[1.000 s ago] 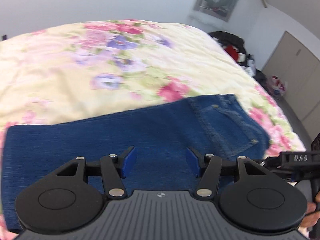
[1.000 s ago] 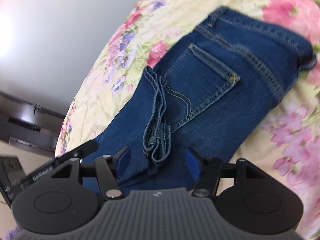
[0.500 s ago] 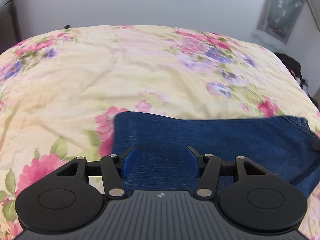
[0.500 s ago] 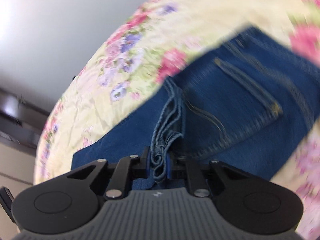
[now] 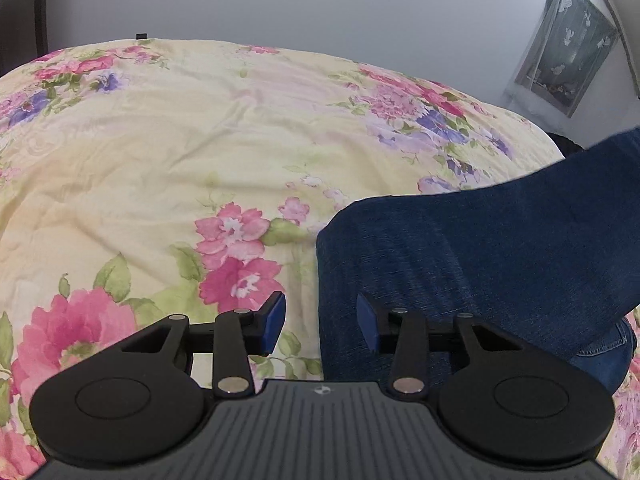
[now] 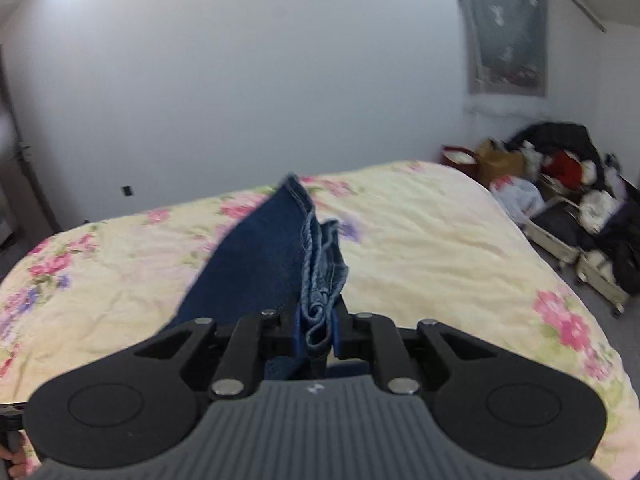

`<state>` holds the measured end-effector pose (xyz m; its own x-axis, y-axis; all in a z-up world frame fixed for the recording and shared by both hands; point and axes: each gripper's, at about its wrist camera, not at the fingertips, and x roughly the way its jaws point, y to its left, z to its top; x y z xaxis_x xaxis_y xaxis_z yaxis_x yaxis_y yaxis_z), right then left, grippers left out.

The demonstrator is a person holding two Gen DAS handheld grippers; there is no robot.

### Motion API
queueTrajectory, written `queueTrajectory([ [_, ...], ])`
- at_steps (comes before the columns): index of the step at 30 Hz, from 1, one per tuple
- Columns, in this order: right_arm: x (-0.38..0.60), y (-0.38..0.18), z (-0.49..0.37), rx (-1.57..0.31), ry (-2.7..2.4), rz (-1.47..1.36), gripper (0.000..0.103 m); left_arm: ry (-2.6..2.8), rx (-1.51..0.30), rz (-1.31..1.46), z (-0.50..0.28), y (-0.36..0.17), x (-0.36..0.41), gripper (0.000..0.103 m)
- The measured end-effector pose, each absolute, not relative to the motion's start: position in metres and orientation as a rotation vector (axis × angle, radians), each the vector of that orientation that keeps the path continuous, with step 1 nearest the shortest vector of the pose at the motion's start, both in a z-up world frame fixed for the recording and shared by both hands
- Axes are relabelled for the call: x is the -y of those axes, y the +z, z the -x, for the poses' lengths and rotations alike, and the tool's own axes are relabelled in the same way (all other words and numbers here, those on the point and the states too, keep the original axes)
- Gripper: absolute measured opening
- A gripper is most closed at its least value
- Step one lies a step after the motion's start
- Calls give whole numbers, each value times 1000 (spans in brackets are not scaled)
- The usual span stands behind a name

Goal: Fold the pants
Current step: 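Lay the hem over the jeans with right tool while left tool holds the fold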

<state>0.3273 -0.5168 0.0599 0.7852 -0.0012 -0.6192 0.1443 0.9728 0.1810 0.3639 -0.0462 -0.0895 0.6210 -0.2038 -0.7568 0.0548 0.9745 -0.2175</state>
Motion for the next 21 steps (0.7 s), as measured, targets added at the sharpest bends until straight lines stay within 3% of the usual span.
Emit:
queueTrajectory([
  [7,593,-97,-327,-938,-307,-317,9,-188,-924,100,-369,-109,87,44],
  [12,594,-94,-335,-934,-264,-294,9,-193,-916,31,-373,-113,105,44],
  [17,571,-28,-322,-753,-84,-166,9,-185,-929,49,-376,-119,109,44],
  [21,588,-82,-328,-919,-185,-97,8,-191,-984,27,-376,-133,114,41],
])
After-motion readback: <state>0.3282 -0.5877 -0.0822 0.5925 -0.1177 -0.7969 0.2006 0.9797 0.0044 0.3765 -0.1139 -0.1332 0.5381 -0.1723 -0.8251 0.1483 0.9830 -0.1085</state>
